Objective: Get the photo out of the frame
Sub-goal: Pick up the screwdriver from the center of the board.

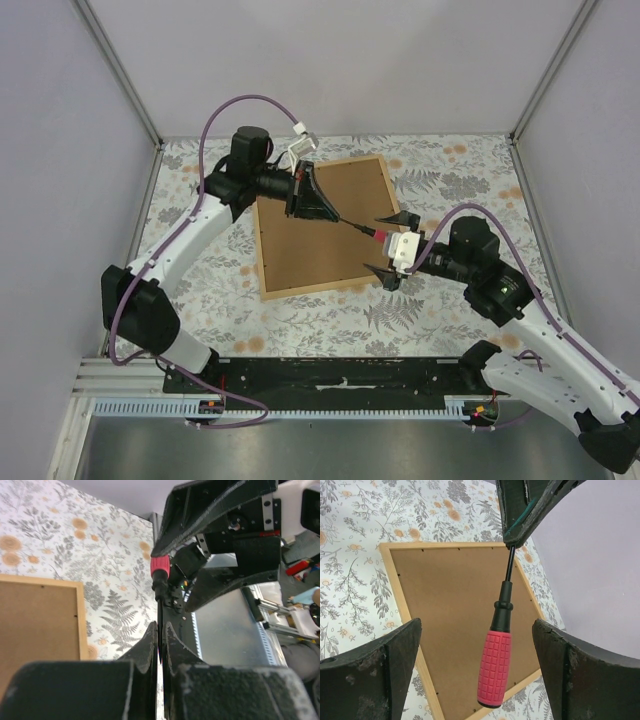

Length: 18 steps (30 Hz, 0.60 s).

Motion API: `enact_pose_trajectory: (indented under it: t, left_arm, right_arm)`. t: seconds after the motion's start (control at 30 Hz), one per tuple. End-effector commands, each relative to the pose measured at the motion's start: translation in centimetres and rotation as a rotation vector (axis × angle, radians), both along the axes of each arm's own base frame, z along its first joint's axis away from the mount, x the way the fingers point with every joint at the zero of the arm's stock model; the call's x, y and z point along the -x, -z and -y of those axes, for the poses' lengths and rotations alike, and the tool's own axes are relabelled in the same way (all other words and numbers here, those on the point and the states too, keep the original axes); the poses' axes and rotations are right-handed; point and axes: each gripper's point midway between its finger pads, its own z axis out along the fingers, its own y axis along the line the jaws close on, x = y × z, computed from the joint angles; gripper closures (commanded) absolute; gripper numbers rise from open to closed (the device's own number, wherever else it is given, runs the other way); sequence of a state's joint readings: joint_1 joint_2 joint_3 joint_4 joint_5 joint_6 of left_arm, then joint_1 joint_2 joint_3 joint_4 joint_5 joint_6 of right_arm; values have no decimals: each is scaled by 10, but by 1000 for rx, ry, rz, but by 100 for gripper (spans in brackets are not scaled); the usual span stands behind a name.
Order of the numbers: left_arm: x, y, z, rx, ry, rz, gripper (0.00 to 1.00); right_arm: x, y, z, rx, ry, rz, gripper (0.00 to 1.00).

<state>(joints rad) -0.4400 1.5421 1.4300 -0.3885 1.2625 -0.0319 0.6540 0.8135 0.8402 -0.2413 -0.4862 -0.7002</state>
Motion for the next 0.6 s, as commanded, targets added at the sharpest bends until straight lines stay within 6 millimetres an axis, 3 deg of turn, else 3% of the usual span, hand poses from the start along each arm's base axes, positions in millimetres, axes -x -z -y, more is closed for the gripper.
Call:
enact_pose_trajectory:
  t: [0.0, 0.33, 0.57]
  left_arm:
    - [22, -38, -6, 114, 65, -10, 98]
    - [33, -48, -16, 193, 49, -28, 98]
    - [30, -40, -15, 196, 23, -48, 98]
  right_arm:
    - [3, -13, -5, -70, -25, 20, 2]
    - [-17, -16, -7, -194, 70, -8, 7]
    - [-9, -24, -20, -247, 13, -121, 11]
